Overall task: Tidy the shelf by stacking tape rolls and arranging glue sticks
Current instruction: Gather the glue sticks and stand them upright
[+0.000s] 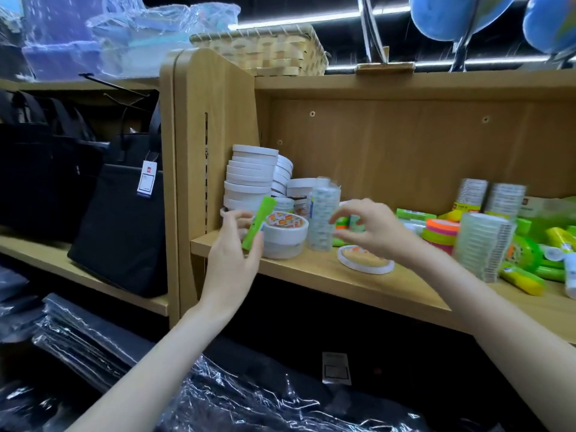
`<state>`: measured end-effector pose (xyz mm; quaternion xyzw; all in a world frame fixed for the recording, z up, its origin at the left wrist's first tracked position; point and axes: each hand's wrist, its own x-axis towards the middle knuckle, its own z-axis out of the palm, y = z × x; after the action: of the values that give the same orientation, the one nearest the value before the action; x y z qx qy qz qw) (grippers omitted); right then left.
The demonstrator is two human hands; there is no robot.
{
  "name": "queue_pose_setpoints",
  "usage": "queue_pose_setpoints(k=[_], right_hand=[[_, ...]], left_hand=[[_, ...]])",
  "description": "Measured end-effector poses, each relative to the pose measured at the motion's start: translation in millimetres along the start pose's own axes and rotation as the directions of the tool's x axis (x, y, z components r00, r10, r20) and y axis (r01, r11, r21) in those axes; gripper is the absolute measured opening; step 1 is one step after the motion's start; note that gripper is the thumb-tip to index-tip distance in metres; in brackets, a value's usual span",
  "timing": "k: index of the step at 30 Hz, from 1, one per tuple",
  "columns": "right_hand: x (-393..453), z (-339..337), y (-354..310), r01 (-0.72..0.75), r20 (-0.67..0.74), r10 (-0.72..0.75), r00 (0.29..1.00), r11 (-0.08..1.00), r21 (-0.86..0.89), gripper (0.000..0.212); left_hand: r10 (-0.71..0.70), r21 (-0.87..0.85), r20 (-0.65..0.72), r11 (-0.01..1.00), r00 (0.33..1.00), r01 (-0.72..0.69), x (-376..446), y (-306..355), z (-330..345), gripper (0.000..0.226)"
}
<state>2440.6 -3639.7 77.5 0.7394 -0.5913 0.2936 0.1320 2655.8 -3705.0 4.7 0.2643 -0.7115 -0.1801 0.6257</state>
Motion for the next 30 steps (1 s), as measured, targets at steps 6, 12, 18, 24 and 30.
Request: queue_pose_setpoints(k=[6,12,18,24,30], right_hand=[[-32.5,-26.8,46.8,-0.255,0.173,0.358,0.918,0.863,-0.436,0.025],[-54.2,-44.1,59.6,-0.289,0.362,0.489,0.793,0.826,-0.483,0.051],[-47.9,-36.3,71.0,-0.213,0.339,0.432,0.836,0.823,-0.526,0.072],[-26.5,-17.6,75.9,-0.156,0.477,0.406,0.78,0.863,-0.48,0.044],[-68.6,-24.2,82.9,-0.145,0.298,0.252,0.921,0.93,-0.338,0.033]], left_hand=[[0.206,0.098,0.226,0.968,0.952,-0.233,-5.8,20.5,42.1,0.048],[0.065,0.179,0.362,0.974,0.93,-0.138,5.9,38.1,89.5,0.033],[0.025,0.308,0.472,0.932,0.881,-0.192,10.3,46.7,119.7,0.031],[-0.042,0.375,0.512,0.91,0.858,-0.179,11.0,39.4,123.4,0.034],[-0.036,0.395,0.48,0.901,0.876,-0.18,10.6,37.7,125.7,0.034]])
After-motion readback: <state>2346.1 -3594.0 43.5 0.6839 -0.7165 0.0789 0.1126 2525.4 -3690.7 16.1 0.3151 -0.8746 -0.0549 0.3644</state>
